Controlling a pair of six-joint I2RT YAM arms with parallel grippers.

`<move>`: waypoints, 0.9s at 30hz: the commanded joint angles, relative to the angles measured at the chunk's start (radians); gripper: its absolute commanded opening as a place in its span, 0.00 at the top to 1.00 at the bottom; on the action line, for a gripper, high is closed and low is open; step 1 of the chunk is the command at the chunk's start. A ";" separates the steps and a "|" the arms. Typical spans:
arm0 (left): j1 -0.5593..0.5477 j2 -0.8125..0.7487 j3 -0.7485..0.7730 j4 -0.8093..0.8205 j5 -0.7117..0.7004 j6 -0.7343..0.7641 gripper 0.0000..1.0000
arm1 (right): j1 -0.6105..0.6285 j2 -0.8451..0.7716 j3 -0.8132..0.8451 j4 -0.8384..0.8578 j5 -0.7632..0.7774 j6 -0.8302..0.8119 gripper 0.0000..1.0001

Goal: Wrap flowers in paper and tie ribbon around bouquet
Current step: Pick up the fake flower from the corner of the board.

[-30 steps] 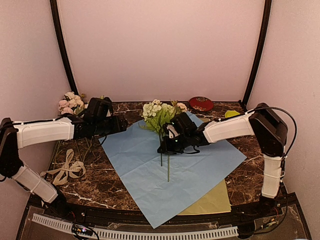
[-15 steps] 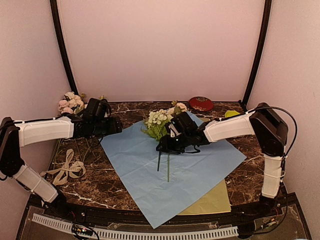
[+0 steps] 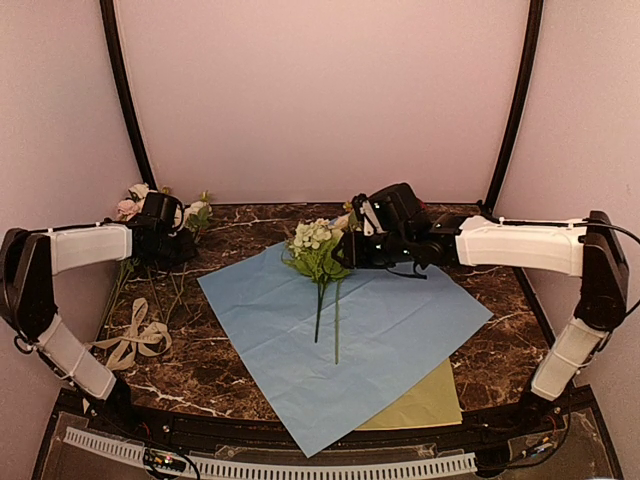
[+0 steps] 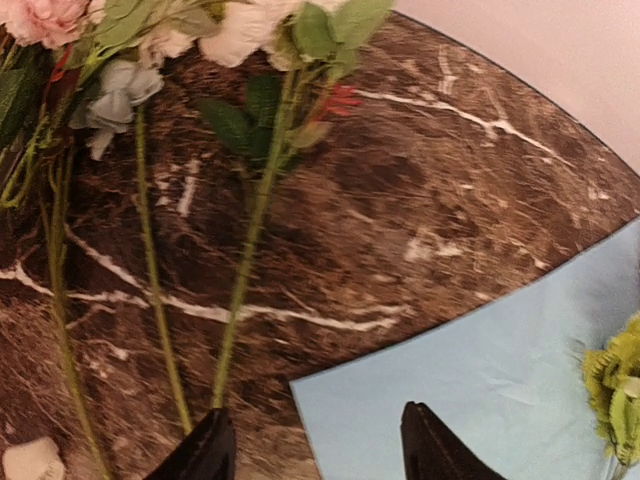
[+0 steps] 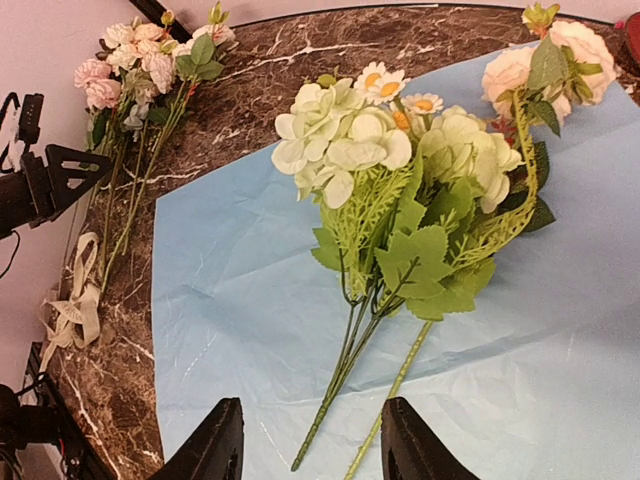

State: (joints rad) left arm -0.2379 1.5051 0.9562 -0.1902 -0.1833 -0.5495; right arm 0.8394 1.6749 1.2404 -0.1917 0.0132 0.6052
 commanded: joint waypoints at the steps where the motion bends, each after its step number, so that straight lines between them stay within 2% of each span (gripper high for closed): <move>1: 0.113 0.112 0.078 -0.074 0.044 0.074 0.47 | 0.006 0.010 -0.003 -0.070 0.068 -0.064 0.53; 3: 0.141 0.195 0.133 -0.101 0.079 0.112 0.47 | 0.006 0.021 0.000 -0.080 0.055 -0.065 0.53; 7: 0.164 0.318 0.208 -0.159 0.086 0.162 0.38 | 0.007 0.032 -0.006 -0.084 0.038 -0.062 0.53; 10: 0.173 0.388 0.229 -0.171 0.064 0.180 0.39 | 0.007 0.034 -0.014 -0.086 0.036 -0.064 0.53; 11: 0.172 0.407 0.235 -0.172 0.068 0.183 0.42 | 0.006 0.035 -0.015 -0.086 0.036 -0.066 0.53; 13: 0.172 0.436 0.244 -0.169 0.097 0.192 0.55 | 0.007 0.039 -0.011 -0.091 0.037 -0.070 0.53; 17: 0.172 0.441 0.233 -0.155 0.126 0.182 0.97 | 0.006 0.048 0.005 -0.111 0.042 -0.079 0.53; 18: 0.172 0.431 0.227 -0.149 0.127 0.179 1.00 | 0.007 0.046 0.005 -0.112 0.043 -0.079 0.53; 21: 0.173 0.374 0.203 -0.113 0.142 0.182 1.00 | 0.006 0.044 0.004 -0.111 0.046 -0.078 0.53; 27: 0.172 0.166 0.156 -0.038 0.163 0.204 1.00 | 0.006 0.039 0.011 -0.117 0.042 -0.089 0.53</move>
State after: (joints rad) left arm -0.0673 1.8591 1.1446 -0.2794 -0.0555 -0.3679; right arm 0.8398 1.7100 1.2369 -0.3046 0.0463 0.5327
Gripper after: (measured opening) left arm 0.023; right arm 0.474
